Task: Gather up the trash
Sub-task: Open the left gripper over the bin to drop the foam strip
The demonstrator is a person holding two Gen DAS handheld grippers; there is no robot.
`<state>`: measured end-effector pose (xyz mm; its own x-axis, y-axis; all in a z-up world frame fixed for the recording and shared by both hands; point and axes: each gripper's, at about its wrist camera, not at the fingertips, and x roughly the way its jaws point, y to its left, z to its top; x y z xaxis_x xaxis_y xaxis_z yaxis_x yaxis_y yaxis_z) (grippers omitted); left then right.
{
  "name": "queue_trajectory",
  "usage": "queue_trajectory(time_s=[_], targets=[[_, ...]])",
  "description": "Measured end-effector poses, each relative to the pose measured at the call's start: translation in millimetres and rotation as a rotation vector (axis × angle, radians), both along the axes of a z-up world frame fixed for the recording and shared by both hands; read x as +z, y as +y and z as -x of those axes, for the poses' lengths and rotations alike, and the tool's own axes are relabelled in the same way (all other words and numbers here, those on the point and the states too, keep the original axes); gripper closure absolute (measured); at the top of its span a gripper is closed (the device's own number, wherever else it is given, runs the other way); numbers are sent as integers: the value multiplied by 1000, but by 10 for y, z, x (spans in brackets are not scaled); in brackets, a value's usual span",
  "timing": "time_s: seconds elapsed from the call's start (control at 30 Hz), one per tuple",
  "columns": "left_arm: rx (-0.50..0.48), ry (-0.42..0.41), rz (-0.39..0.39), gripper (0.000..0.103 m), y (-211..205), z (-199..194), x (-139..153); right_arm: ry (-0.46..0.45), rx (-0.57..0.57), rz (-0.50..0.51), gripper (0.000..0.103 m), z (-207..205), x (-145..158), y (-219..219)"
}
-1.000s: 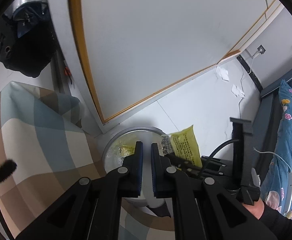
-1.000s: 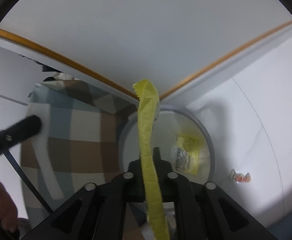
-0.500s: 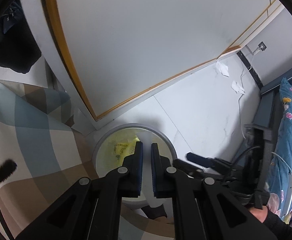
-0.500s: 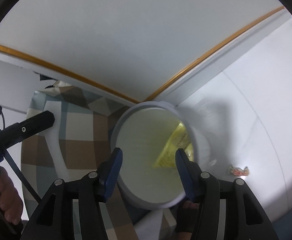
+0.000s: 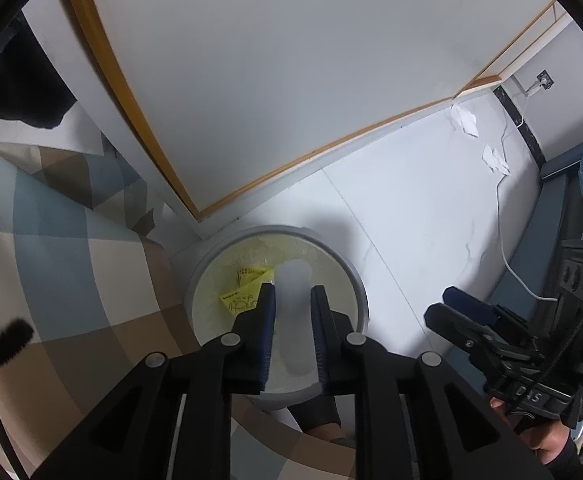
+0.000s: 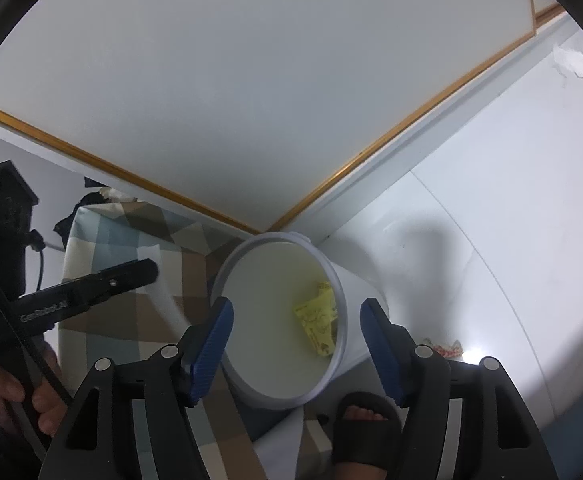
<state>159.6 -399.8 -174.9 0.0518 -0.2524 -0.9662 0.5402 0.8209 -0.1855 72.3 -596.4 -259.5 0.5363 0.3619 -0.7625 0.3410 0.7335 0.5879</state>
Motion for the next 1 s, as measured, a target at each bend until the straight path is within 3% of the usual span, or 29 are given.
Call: queue_trajectory(time_s=[0.07,0.13,0.17,0.2,0.43,0.6,0.8,1.0], targets=[[-19,33,17,88,-20,11,-6,-6,0,3,37,7,34,-8],[-21,9,11,73,-19,39,38,-7,-6,5,35,17,75,-19],[-20,8,13,57,-12,52,49,-8,-7,4,35,23,99,-27],[-14,15,25,52,7,59,73,-7,-7,5,35,32,121,-38],[19,21,128,52,187,157,360,-24,-8,42,34,118,385,-30],[68,-88,179,40,423,286,749,-51,-12,80,29,224,682,38],[159,-286,211,25,807,449,1301,-103,-9,144,29,344,1128,172],[252,-408,212,24,1217,600,1666,-206,-17,309,27,516,1769,410]])
